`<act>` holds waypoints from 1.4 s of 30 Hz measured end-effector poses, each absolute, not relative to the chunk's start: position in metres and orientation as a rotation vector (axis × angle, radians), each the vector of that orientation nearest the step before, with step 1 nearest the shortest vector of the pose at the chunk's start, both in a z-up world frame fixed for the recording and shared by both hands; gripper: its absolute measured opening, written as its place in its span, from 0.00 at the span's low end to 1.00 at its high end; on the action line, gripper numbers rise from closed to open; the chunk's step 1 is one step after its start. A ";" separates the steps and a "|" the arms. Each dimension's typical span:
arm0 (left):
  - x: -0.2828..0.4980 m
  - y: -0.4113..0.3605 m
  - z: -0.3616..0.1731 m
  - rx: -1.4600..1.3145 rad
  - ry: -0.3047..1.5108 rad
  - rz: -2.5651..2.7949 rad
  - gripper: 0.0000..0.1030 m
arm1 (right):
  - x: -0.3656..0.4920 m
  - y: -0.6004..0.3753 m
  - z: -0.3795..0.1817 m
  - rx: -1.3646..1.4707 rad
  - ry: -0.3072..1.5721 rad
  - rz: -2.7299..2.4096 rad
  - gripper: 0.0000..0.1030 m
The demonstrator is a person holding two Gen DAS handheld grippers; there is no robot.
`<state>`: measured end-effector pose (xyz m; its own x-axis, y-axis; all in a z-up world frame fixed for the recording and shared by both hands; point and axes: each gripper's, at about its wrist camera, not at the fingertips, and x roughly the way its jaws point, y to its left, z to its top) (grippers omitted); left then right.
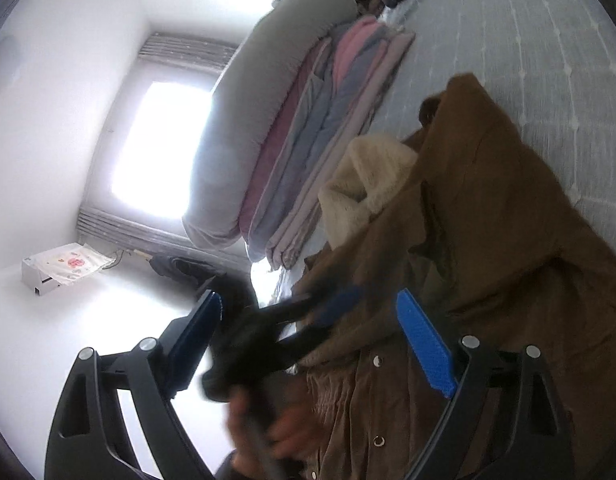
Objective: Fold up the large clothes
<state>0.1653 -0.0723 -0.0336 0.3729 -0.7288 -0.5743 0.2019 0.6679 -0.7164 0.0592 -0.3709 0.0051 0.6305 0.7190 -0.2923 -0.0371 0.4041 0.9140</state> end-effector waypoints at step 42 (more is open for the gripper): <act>0.057 0.153 -0.080 -0.970 0.960 -0.305 0.77 | 0.258 -0.323 -0.072 0.826 1.061 0.701 0.84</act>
